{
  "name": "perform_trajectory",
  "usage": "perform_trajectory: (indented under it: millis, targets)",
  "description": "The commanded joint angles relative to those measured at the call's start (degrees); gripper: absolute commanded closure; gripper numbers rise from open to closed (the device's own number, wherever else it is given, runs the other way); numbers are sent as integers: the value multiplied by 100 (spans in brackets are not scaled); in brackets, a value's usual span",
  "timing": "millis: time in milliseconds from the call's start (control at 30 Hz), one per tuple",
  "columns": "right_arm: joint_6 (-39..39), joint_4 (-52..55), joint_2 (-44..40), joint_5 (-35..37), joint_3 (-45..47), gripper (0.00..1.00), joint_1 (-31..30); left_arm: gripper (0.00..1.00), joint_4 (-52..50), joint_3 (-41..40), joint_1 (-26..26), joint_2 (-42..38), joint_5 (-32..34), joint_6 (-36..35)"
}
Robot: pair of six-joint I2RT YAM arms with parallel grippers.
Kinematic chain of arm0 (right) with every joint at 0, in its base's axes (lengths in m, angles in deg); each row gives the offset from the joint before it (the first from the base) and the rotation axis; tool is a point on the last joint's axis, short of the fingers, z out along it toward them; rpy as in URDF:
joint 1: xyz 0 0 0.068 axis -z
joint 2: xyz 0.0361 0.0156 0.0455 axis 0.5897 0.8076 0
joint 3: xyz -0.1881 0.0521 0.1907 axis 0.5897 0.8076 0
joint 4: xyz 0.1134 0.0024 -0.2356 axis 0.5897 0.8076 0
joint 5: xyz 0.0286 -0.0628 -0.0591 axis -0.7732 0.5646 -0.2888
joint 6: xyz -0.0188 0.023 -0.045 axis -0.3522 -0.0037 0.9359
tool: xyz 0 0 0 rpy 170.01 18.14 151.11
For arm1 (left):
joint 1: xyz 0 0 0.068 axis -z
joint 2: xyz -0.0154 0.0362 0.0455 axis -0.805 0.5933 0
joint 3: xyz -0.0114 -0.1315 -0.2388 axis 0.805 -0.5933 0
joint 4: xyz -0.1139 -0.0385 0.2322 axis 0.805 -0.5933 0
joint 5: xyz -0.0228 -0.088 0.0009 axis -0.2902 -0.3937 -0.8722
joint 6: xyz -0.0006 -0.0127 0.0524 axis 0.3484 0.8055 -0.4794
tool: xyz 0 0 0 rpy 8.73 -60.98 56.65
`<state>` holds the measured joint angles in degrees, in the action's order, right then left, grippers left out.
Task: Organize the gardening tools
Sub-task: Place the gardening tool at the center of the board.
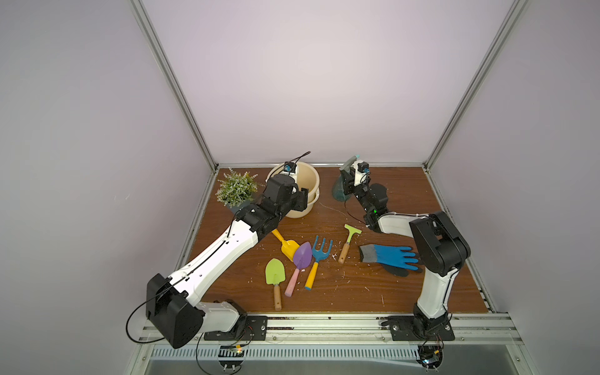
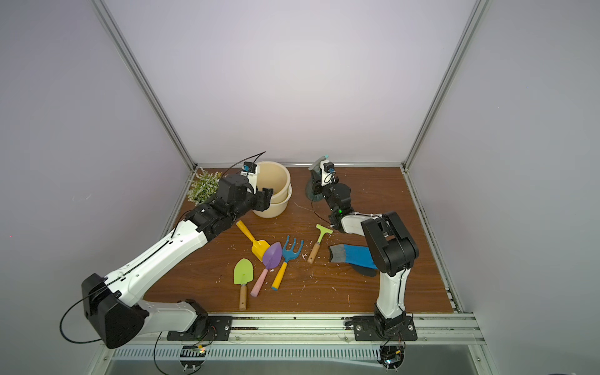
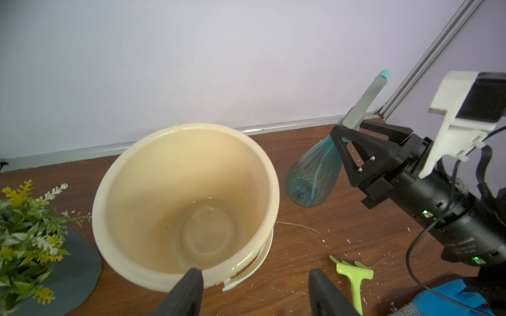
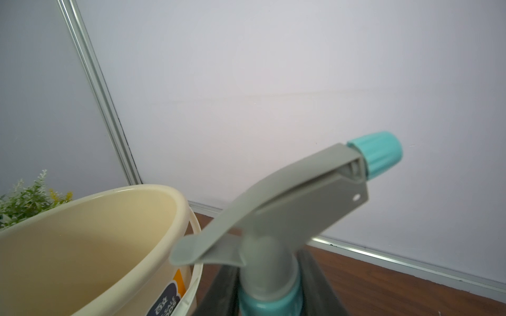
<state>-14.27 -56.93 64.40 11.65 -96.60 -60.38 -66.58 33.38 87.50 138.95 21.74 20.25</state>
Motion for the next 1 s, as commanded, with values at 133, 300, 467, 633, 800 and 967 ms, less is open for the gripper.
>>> perform_trajectory:
  millis: [133, 300, 467, 633, 800, 967]
  targets:
    - [-102, -422, 450, -116, -570, 80, -88, 34, 257, -750, -82, -738, 190, 370]
    - [-5, -360, 634, -58, -631, 79, -141, 34, 229, -927, -84, -797, 179, 461]
    - [82, -245, 678, -4, -613, 76, -207, 34, 203, -1000, -80, -860, 203, 481]
    - [129, -136, 706, 90, -617, 67, -246, 34, 202, -1035, -80, -915, 231, 481]
    - [181, -57, 662, 218, -610, 50, -273, 34, 201, -1108, -84, -998, 244, 510]
    - [238, 80, 421, 331, -557, 39, -272, 31, 211, -1243, -77, -1156, 496, 629]
